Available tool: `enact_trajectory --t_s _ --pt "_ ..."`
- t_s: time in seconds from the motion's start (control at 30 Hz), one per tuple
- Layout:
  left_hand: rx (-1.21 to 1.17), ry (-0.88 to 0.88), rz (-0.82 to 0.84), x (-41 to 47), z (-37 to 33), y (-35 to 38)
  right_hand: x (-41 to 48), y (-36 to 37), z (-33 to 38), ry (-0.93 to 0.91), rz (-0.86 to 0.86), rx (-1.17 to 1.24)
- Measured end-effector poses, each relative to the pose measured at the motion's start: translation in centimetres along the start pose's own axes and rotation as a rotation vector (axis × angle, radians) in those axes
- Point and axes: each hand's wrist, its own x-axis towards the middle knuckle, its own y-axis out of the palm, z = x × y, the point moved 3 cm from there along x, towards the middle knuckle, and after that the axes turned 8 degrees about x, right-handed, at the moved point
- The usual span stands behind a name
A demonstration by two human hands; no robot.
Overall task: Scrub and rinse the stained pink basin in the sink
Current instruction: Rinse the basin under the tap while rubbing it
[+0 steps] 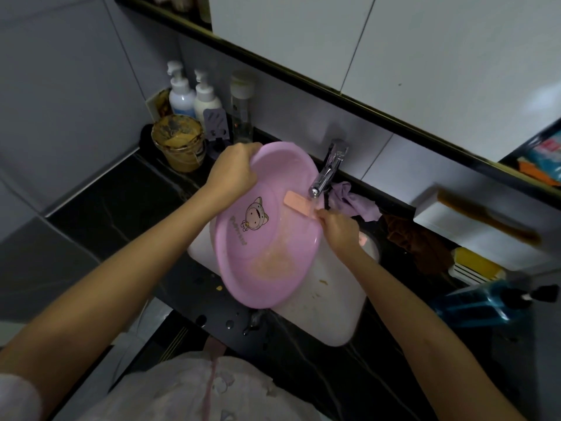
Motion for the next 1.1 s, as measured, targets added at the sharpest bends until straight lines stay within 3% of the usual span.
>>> enact_trajectory --t_s 0.4,0.53,0.7,0.73,0.9,1.0,1.1 --pt "-0.131 -0.071 0.025 0.4 3.2 0.5 -9.8 3.1 3.1 0.315 0.302 0.316" --pt "-0.153 -0.057 0.021 0.5 3.8 0.7 -11.7 2.9 6.8 0.455 0.443 0.584" --pt "-0.203 -0.068 0.044 0.6 5.2 1.1 -13.0 2.3 10.5 0.686 0.572 1.118" --pt "-0.214 -0.071 0.050 0.7 5.7 1.3 -12.8 2.2 10.3 0.690 0.550 1.093" --pt "-0.256 -0.092 0.073 0.9 7.8 2.0 -12.1 0.6 5.7 0.608 0.212 0.509" --pt "-0.341 -0.113 0.104 0.8 9.2 2.6 -11.7 1.0 2.9 0.697 0.174 0.475" --pt "-0.420 -0.170 0.121 0.2 10.6 3.3 -11.0 2.4 2.4 0.707 0.244 0.526"
